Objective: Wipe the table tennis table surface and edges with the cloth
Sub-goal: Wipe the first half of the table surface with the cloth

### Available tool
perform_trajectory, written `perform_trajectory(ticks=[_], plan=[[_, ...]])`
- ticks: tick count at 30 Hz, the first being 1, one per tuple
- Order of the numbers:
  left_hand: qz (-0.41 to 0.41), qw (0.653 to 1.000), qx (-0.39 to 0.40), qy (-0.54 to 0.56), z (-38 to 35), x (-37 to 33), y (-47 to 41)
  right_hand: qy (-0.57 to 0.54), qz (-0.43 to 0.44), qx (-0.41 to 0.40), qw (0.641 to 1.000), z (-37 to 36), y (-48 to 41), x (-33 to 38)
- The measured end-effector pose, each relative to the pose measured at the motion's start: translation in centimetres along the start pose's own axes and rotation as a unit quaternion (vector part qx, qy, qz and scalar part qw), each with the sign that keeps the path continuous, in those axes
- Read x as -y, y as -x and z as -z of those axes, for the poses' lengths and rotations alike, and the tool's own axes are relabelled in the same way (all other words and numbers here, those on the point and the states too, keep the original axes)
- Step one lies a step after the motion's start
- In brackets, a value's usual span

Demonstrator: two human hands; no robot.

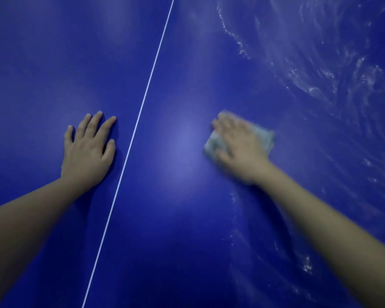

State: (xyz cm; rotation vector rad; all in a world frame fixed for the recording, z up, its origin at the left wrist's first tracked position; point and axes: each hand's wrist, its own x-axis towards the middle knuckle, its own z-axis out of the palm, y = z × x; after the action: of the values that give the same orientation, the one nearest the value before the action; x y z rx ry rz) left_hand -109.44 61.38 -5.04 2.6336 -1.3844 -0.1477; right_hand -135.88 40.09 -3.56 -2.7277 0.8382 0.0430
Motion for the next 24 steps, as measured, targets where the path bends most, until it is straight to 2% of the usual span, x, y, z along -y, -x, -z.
perform_trajectory(ticks=[2, 4, 7, 9, 11, 12, 14, 16, 17, 19, 22, 24], plan=[[-0.004, 1.000, -0.002, 0.003, -0.1, 0.0, 0.0, 0.014, 0.112, 0.012, 0.994, -1.9, 6.9, 5.0], [-0.006, 1.000, -0.007, 0.007, -0.1, -0.1, -0.1, 0.032, 0.217, 0.058, 0.974, -3.5, 12.9, 9.0], [-0.002, 1.000, -0.011, 0.009, -0.1, -0.2, -0.1, 0.044, 0.315, 0.115, 0.941, -4.0, 16.6, 9.9], [0.000, 1.000, -0.014, 0.014, 0.1, -0.4, -0.1, 0.027, 0.268, 0.077, 0.960, -3.3, 15.5, 8.1], [-0.006, 1.000, -0.012, 0.016, 0.3, -0.4, 0.0, -0.005, 0.103, 0.012, 0.995, -2.5, 13.5, 5.2], [-0.007, 1.000, -0.011, 0.017, 0.3, -0.5, 0.0, -0.012, 0.007, -0.011, 1.000, -1.9, 12.6, 3.8], [-0.009, 1.000, -0.010, 0.016, 0.5, -0.6, 0.3, 0.001, -0.146, -0.043, 0.988, -1.5, 11.4, 1.7], [-0.022, 0.999, -0.020, 0.028, 0.8, -0.9, 1.0, 0.016, -0.224, -0.053, 0.973, -2.0, 10.9, 2.3], [-0.032, 0.998, -0.025, 0.042, 1.0, -1.1, 1.6, 0.019, -0.228, -0.050, 0.972, -2.5, 10.8, 3.7], [-0.067, 0.995, -0.017, 0.068, 1.2, -1.5, 3.6, 0.017, -0.181, -0.031, 0.983, -3.7, 11.4, 8.2], [-0.158, 0.985, 0.014, 0.073, 1.2, -1.8, 7.8, -0.003, -0.048, 0.006, 0.999, -5.8, 14.6, 17.1], [-0.196, 0.978, 0.022, 0.069, 1.4, -2.1, 10.3, -0.007, 0.046, 0.003, 0.999, -7.6, 17.7, 22.8]])
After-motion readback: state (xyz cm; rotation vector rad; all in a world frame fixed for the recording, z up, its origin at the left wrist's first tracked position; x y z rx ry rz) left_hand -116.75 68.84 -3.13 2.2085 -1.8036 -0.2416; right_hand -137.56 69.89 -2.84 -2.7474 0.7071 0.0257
